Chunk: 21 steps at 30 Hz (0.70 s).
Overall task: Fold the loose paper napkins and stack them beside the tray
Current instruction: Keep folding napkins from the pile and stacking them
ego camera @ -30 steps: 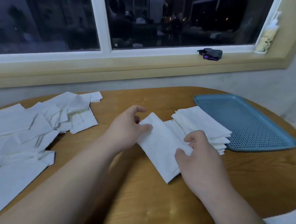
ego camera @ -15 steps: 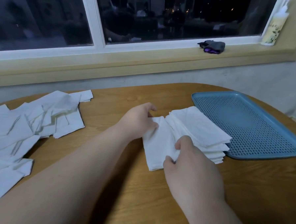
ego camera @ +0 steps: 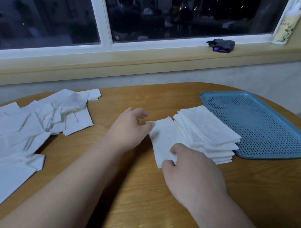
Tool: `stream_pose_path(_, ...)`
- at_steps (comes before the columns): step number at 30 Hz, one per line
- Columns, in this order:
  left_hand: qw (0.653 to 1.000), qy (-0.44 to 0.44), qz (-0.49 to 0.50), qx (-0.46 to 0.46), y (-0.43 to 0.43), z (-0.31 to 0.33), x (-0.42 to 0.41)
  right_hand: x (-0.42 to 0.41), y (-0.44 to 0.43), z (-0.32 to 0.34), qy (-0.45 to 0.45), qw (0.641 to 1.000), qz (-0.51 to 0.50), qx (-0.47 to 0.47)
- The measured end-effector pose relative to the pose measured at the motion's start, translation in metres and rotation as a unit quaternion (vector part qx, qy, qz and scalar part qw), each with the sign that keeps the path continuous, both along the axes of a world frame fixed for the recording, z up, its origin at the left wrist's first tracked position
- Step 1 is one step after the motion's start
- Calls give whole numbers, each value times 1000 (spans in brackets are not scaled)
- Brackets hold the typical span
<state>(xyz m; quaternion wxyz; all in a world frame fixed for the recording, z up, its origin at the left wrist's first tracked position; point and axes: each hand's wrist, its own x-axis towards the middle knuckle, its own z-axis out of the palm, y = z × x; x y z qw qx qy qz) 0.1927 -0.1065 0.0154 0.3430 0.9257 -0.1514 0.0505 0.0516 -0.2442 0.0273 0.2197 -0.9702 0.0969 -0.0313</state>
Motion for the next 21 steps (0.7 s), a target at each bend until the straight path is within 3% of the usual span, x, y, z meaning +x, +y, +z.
stream_pose_path(10,997,3,77,1,110,-10,-106,-3,53,-7,-39,995,88,32)
stream_pose_path(21,991,-2,129,43,215,-8,-134,3,148,-22,-55,970,234,23)
